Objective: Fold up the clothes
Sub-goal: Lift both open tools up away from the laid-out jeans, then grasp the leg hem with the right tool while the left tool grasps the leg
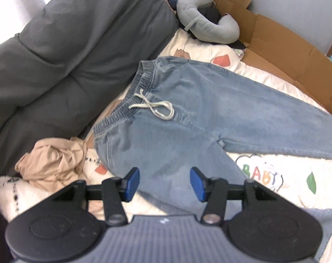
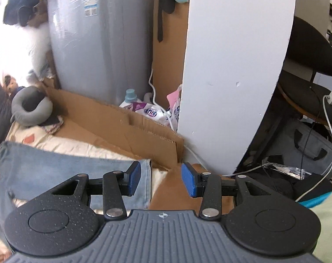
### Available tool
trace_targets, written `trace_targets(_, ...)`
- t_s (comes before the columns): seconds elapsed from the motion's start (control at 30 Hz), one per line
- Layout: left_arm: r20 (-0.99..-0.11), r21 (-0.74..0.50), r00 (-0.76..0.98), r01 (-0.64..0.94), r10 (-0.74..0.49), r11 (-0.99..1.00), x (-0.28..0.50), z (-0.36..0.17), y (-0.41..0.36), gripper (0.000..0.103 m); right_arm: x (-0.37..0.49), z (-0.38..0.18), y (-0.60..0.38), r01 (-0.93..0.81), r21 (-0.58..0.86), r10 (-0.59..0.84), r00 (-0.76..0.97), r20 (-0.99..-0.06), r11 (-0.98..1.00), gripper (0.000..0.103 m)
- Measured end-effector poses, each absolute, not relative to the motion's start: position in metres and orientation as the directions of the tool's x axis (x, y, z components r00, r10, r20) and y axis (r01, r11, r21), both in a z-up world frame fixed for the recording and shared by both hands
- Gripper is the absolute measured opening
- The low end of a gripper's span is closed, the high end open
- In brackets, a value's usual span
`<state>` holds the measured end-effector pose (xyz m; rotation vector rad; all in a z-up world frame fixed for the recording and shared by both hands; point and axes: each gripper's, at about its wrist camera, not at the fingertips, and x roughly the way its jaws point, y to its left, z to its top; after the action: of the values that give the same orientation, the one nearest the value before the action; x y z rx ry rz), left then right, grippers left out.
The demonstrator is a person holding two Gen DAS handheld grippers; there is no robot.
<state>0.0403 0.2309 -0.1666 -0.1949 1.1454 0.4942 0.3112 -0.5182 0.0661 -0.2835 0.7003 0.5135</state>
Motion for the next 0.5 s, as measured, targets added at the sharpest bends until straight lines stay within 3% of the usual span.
trace_targets(0.33,-0.895,0.073,0.348,-0.506,0.281,0.859,-0.010,-0.156,0.227,0.054,0.251,0.023,-0.551,-0.619,-0.050,0.403,0.569,-0.717,0.784,0.048)
trace_targets(0.5,-0.893,0.039,0.363,-0.529,0.268,0.848,-0.023,-0.158,0.232,0.058,0.227,-0.008,-0.560,-0.601,0.030,0.431,0.536,-0.726,0.799,0.048)
